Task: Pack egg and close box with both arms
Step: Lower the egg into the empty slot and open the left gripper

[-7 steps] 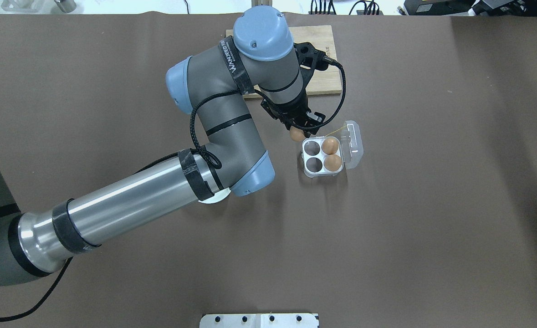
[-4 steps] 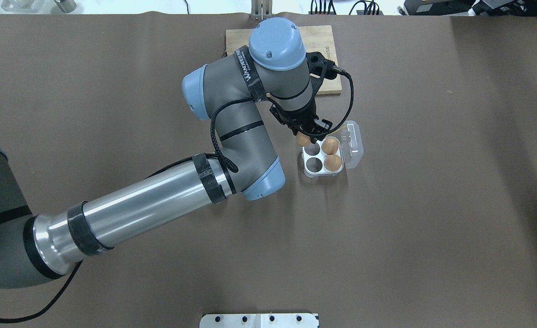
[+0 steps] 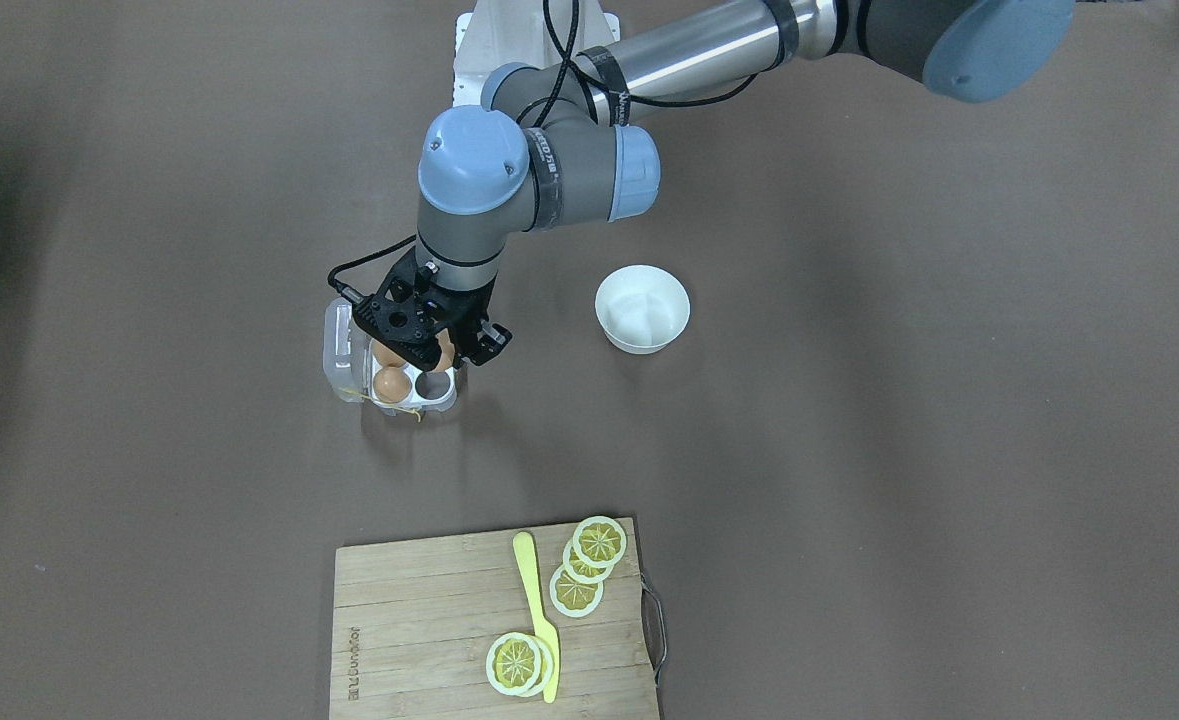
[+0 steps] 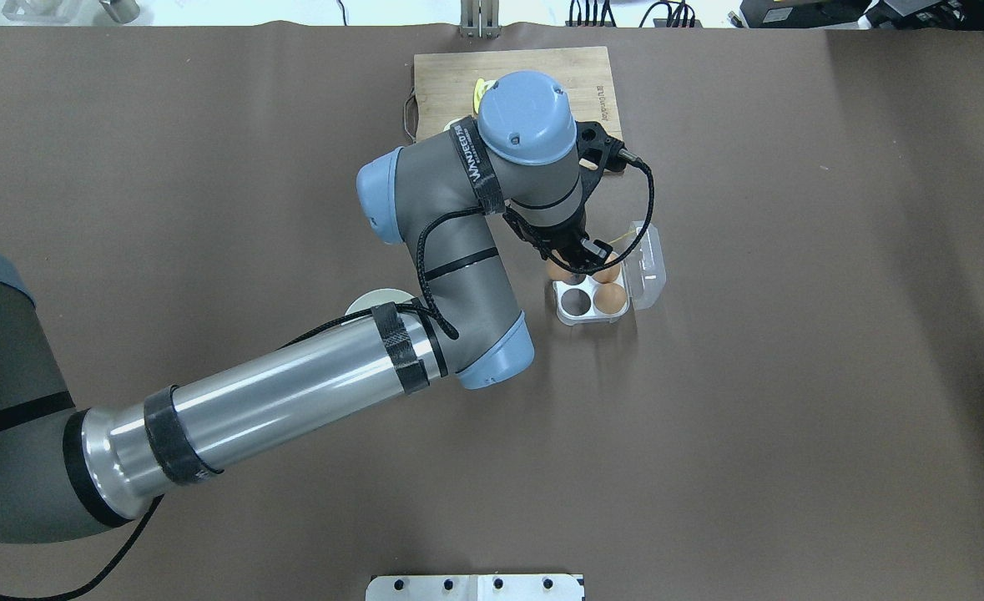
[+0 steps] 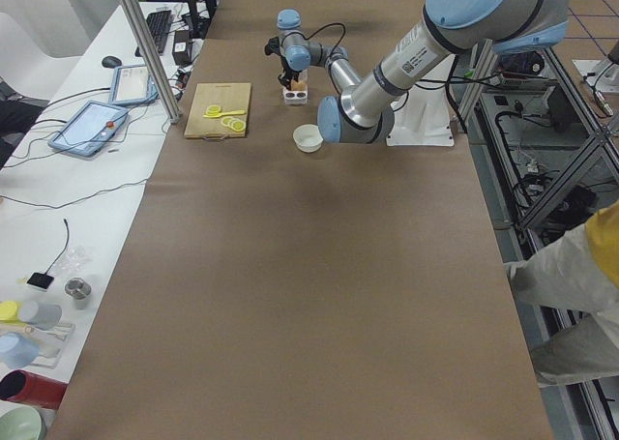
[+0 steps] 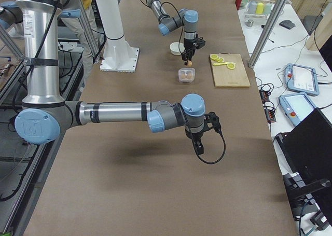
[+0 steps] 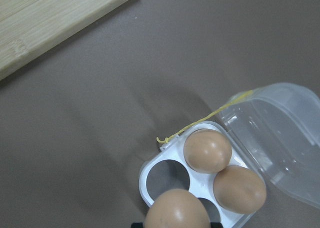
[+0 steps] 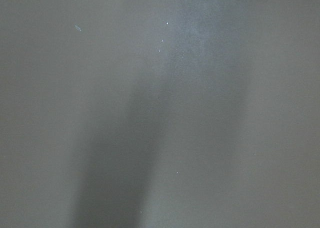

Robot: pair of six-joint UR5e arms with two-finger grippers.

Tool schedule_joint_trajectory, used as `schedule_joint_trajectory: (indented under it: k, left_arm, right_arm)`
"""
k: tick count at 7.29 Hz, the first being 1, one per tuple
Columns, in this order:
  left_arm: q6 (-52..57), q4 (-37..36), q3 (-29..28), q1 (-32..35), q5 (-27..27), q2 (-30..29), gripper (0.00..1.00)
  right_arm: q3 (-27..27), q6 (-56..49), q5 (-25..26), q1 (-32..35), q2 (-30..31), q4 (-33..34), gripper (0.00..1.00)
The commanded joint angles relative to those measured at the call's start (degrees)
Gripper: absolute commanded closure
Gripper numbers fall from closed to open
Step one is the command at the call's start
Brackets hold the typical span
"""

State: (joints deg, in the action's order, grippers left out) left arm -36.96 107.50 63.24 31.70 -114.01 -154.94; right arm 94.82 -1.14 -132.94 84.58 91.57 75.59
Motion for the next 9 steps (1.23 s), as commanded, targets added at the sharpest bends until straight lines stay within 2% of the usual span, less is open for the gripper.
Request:
schedule_joint_trajectory:
  k: [1, 4, 5, 7, 8, 9]
  left_arm:
    - [1.6, 2.5, -2.1, -0.8, 0.9, -0.7, 0.85]
    - [1.7, 2.6, -2.4, -1.9, 2.1, -1.2, 0.85]
    - [1.7, 2.6, -2.8, -2.1, 2.5, -1.2, 0.79]
    - [2.0, 4.1, -2.9, -2.1, 2.9, -0.9, 0.18]
    - [1.8, 4.9, -2.9, -2.1, 2.9, -0.8, 0.03]
    - [1.5, 4.9, -2.9, -2.1, 2.8, -0.6, 0.03]
  right_arm:
    - [0.0, -0.1, 0.0, 0.1, 0.0, 0.0, 0.0]
    - [0.0, -0.1, 0.1, 0.1, 0.0, 0.0, 0.0]
    - [-0.1, -0.1, 0.0, 0.0, 0.0, 0.0, 0.0]
    - [-0.1, 0.0, 0.1, 0.0, 0.0, 0.0, 0.0]
    - [-0.1, 0.0, 0.0, 0.0, -0.1, 0.0, 0.0]
    - [-0.1, 0.0, 0.0, 0.0, -0.1, 0.0, 0.0]
